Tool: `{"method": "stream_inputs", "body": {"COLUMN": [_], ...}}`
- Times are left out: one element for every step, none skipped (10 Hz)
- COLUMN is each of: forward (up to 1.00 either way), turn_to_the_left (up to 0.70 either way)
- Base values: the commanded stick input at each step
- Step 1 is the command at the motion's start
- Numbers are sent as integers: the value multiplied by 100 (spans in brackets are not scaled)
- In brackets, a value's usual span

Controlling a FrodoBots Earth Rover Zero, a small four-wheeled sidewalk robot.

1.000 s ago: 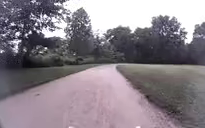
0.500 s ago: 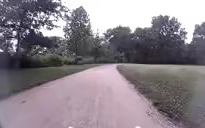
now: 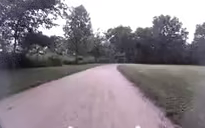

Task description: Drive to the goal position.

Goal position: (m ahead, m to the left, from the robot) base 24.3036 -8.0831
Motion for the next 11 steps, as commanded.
{"method": "stream_inputs", "body": {"forward": [70,70,70,70,70,70,70,70,70,70,70], "turn_to_the_left": [-1,-1,-1,-1,-1,-1,-1,-1,-1,-1,-1]}}
